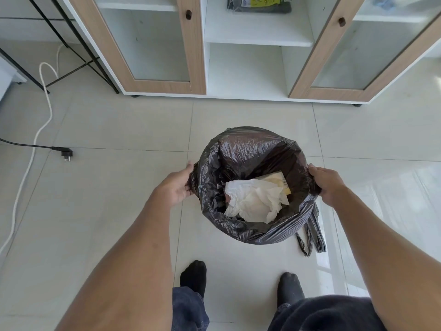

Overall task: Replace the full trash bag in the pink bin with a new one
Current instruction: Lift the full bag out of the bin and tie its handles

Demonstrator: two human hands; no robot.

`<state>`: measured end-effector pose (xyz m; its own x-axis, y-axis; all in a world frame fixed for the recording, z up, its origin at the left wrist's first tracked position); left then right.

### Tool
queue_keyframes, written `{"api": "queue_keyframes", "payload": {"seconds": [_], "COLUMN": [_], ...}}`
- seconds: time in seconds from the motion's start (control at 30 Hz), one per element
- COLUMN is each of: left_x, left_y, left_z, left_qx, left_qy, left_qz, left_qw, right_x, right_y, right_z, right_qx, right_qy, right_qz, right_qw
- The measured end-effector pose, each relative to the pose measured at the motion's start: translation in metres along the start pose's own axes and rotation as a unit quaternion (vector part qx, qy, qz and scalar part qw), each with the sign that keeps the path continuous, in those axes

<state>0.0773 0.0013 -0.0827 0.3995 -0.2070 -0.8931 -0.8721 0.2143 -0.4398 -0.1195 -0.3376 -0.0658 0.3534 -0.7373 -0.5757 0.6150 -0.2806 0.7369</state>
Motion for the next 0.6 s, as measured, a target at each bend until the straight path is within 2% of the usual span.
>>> {"api": "queue_keyframes", "payload": {"seconds": [0.13,0.27,0.4,0.6], "left_x": [-0.004,-0.004,-0.004,-0.006], "left_y": [0.003,0.003,-0.006,-0.024], "left_z": [0.003,0.005,0.004,-0.002], "left_qx": [0.076,0.082,0.088,0.233], "left_qy": [0.034,0.007,-0.034,-0.087], "left_qz": [0.046,0.057,0.016,-0.110], "left_qw": [0.996,0.995,0.995,0.962], "right_x": [-0.003,-0.004,-0.005,-0.001], "right_y": [0.002,0.003,0.005,0.003], "right_z": [-0.002,-0.002,-0.003,-0.002], "right_qx": [0.002,-0.002,-0.004,0.002], "right_qy": [0.014,0.013,0.011,0.008], "right_qz": [0.001,0.006,0.018,0.024], "right_qw": [1.000,1.000,1.000,1.000]}}
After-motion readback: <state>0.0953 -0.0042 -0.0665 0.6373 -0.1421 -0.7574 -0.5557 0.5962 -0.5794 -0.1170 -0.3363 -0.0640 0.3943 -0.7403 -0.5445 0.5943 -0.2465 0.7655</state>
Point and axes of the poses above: each hand's wrist, its own x-axis towards the middle knuckle, its own z-axis out of the back of the hand, y = z × x, the point moved 6 cm from there along x, towards the middle knuckle, and after that the axes turned 5 degrees about z, right-handed, at the moved point
